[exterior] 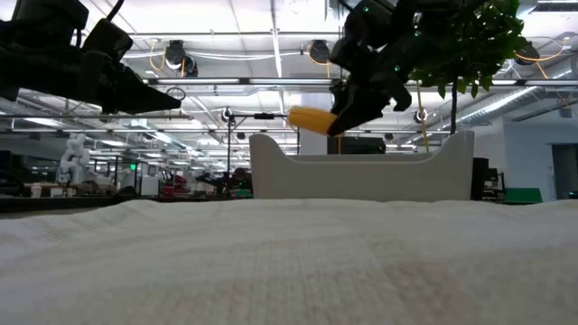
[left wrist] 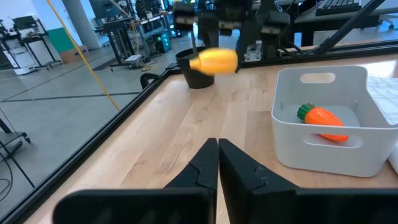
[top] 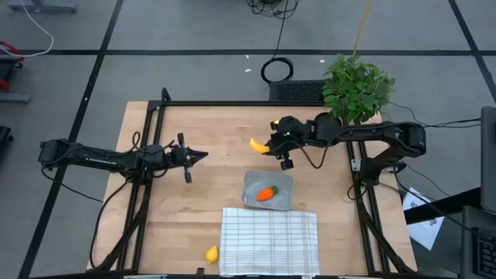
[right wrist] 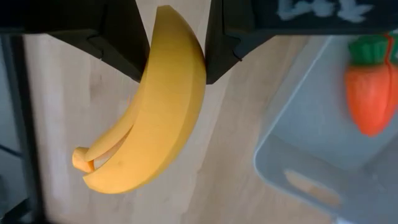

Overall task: Pick and placing Produce into tupperware
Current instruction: Put the yellow banana into the gray bin

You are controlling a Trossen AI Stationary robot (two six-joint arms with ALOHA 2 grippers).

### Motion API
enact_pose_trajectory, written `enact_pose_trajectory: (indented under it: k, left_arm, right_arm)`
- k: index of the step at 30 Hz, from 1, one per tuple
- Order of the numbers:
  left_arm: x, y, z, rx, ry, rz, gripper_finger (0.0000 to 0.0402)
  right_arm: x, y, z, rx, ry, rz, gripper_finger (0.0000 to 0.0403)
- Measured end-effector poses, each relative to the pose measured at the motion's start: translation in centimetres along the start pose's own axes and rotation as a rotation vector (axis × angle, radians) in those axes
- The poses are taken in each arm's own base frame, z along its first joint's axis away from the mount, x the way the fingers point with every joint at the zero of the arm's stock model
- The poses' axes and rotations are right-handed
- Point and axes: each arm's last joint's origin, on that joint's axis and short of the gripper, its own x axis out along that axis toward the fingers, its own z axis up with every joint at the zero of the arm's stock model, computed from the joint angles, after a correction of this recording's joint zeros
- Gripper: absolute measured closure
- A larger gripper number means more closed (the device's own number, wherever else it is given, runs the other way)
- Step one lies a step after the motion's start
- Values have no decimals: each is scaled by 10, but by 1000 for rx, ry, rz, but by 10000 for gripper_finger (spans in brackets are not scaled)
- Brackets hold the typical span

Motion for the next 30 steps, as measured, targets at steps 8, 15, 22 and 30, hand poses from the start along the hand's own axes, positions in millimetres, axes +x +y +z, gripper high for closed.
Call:
enact_pose_trajectory:
  k: [8,15,22,30]
  left_arm:
    - [0,0,0,-2,-2,0,377]
    - [0,0,0,-5,-3,-1,397]
    - [0,0,0,-6,-5,-3,388]
    - [0,0,2,-8,-16,-2,375]
  right_arm:
    - [-32,1,12,36,-111,17,278]
    - [-56,6,15,49,-149,67,278]
    - [-76,12,11,33,-109,88,277]
    - [-91,20,9,35,-104,133,277]
